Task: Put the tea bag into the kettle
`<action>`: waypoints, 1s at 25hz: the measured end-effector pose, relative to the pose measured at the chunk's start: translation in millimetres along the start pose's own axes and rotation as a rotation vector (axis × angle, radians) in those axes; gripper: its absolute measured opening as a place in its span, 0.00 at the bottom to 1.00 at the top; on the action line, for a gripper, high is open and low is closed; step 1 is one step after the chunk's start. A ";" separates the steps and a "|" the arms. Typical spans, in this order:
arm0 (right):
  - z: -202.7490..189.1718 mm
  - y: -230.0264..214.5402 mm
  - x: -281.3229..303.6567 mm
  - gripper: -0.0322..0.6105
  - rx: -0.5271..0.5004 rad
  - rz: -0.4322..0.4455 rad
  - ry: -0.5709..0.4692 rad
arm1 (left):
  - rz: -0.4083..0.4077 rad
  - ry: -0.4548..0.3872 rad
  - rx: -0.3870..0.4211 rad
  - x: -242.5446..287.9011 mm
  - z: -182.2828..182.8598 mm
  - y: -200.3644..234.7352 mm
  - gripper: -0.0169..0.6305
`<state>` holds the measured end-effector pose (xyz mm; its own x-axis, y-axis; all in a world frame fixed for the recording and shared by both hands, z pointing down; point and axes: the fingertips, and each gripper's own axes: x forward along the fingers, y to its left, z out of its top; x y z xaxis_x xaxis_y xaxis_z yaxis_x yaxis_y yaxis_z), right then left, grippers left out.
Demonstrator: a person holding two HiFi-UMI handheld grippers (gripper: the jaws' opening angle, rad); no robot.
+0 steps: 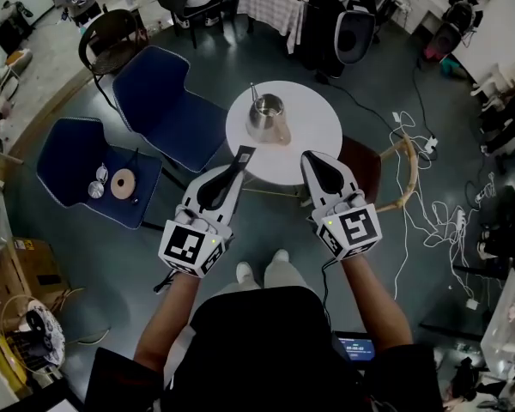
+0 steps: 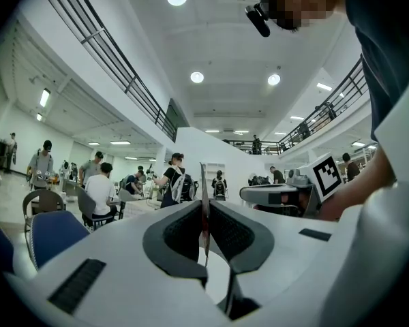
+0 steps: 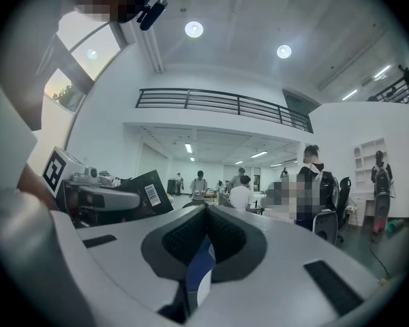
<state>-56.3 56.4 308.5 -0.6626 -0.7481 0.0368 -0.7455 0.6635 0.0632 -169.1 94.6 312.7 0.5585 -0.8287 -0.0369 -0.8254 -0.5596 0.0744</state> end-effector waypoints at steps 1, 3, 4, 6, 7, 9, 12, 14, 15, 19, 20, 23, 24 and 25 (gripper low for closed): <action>0.5 -3.2 1.7 0.08 -0.001 -0.003 -0.002 | 0.000 -0.002 -0.003 2.6 0.1 1.7 0.09; 0.2 -9.4 5.2 0.08 -0.004 -0.003 -0.003 | 0.003 -0.002 -0.008 8.8 0.4 5.0 0.09; -0.3 -12.3 7.0 0.08 -0.004 -0.004 -0.004 | 0.005 -0.001 -0.008 11.7 0.2 6.6 0.09; -1.4 -18.7 11.7 0.08 0.000 -0.009 -0.007 | 0.005 -0.005 -0.006 17.9 -2.1 10.7 0.09; -2.1 -22.8 14.8 0.08 0.001 -0.010 -0.009 | 0.005 -0.007 -0.004 22.2 -3.7 13.1 0.09; -3.9 -33.0 20.8 0.08 0.005 -0.008 -0.013 | 0.008 -0.003 -0.005 33.1 -6.1 16.3 0.09; -6.1 -50.5 27.9 0.08 0.015 -0.002 -0.017 | 0.008 0.007 -0.006 51.2 -8.3 16.7 0.09; -6.9 -62.5 35.2 0.08 0.021 0.005 -0.021 | 0.007 0.008 -0.005 64.4 -10.0 18.6 0.09; -7.3 -68.5 39.5 0.08 0.023 0.007 -0.023 | 0.009 0.009 -0.003 71.2 -10.6 20.3 0.09; -11.0 -93.1 54.0 0.08 0.033 0.016 -0.022 | 0.025 0.013 0.000 97.7 -11.0 26.9 0.09; -12.3 -99.9 57.8 0.08 0.038 0.017 -0.021 | 0.030 0.013 0.000 104.8 -11.0 29.2 0.09; -17.5 -123.6 68.6 0.08 0.044 0.025 -0.017 | 0.046 0.014 -0.007 130.7 -13.2 34.3 0.09; -19.2 -131.6 71.9 0.08 0.043 0.030 -0.015 | 0.050 0.017 -0.009 139.6 -14.3 35.0 0.09; -20.8 -139.4 75.4 0.08 0.041 0.035 -0.014 | 0.054 0.020 -0.011 148.1 -15.6 36.0 0.09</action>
<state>-0.9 -92.8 323.2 -0.6894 -0.7240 0.0247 -0.7237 0.6898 0.0208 -114.8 -48.1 325.5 0.5149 -0.8572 -0.0129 -0.8534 -0.5140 0.0865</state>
